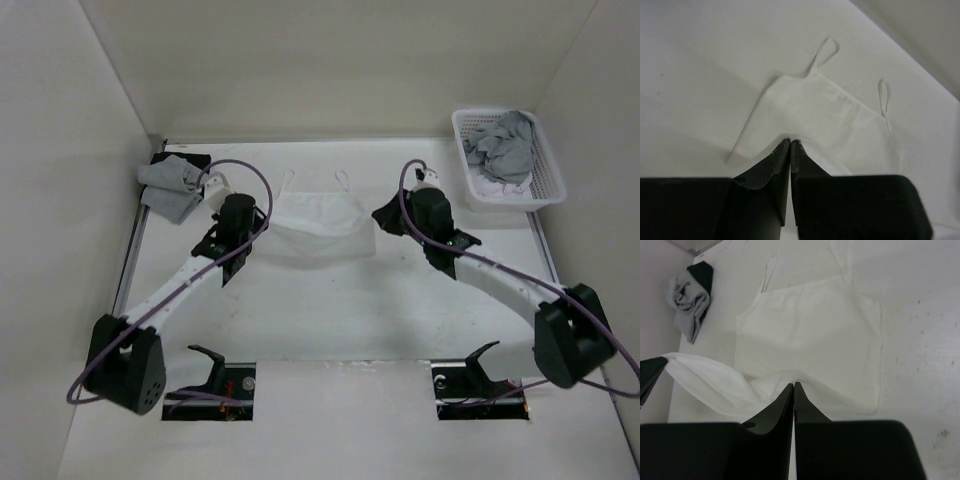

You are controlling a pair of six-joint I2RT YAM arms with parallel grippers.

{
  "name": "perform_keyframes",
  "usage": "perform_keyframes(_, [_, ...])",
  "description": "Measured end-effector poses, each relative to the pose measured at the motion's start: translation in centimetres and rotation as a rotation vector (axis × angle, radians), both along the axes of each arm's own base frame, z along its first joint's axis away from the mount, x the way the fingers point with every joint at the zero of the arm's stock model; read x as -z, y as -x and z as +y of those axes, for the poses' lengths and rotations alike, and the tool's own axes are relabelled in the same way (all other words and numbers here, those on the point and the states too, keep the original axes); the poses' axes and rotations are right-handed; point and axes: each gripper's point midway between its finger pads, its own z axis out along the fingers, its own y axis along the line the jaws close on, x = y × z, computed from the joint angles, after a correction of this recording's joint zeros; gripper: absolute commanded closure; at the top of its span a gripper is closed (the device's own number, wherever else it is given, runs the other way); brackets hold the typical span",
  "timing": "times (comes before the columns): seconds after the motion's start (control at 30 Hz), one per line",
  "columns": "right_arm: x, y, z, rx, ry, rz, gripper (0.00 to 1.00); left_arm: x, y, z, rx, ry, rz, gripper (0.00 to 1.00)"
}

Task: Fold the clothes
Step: Fold the tank top

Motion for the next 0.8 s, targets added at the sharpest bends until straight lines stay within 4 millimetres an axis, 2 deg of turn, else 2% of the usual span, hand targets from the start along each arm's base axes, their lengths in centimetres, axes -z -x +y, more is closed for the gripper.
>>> perform_keyframes(0.2, [0.2, -9.4, -0.2, 0.042, -0.011, 0.022, 0.95, -0.6, -9.6, 0.3, -0.071, 0.018, -0.04, 0.97])
perform_keyframes(0.3, [0.2, -14.5, -0.3, 0.054, -0.034, 0.021, 0.93, -0.1, -14.5, 0.5, -0.09, 0.026, -0.053, 0.92])
perform_keyframes(0.37, [0.4, -17.9, -0.3, 0.062, -0.053, 0.015, 0.79, 0.9, -17.5, 0.7, -0.096, 0.029, -0.051, 0.79])
perform_keyframes(0.43, [0.9, -20.9, -0.3, 0.068, -0.07, 0.014, 0.57, 2.5, -19.6, 0.8, -0.094, 0.029, -0.035, 0.67])
perform_keyframes(0.47, [1.5, -21.9, -0.3, 0.068, -0.073, 0.02, 0.53, 3.5, -20.2, 1.0, -0.092, 0.025, -0.019, 0.63])
perform_keyframes(0.5, [2.1, -22.7, -0.3, 0.069, -0.074, 0.027, 0.47, 4.6, -20.4, 1.3, -0.093, 0.025, 0.001, 0.6])
perform_keyframes(0.6, [4.3, -22.6, -0.6, 0.07, -0.057, 0.083, 0.49, 6.8, -19.5, 2.0, -0.096, 0.016, 0.056, 0.58])
perform_keyframes(0.67, [5.3, -21.5, -0.7, 0.069, -0.042, 0.106, 0.61, 7.4, -18.1, 2.6, -0.099, 0.014, 0.073, 0.62])
perform_keyframes(0.73, [6.3, -19.5, -1.2, 0.073, -0.021, 0.132, 0.82, 7.9, -15.2, 2.9, -0.095, 0.01, 0.096, 0.65])
perform_keyframes(0.77, [6.7, -18.0, -1.5, 0.076, -0.01, 0.15, 0.89, 8.1, -13.6, 2.9, -0.091, 0.011, 0.106, 0.65])
perform_keyframes(0.8, [7.0, -16.6, -1.7, 0.079, -0.004, 0.161, 0.93, 8.2, -11.9, 2.7, -0.083, 0.014, 0.114, 0.65])
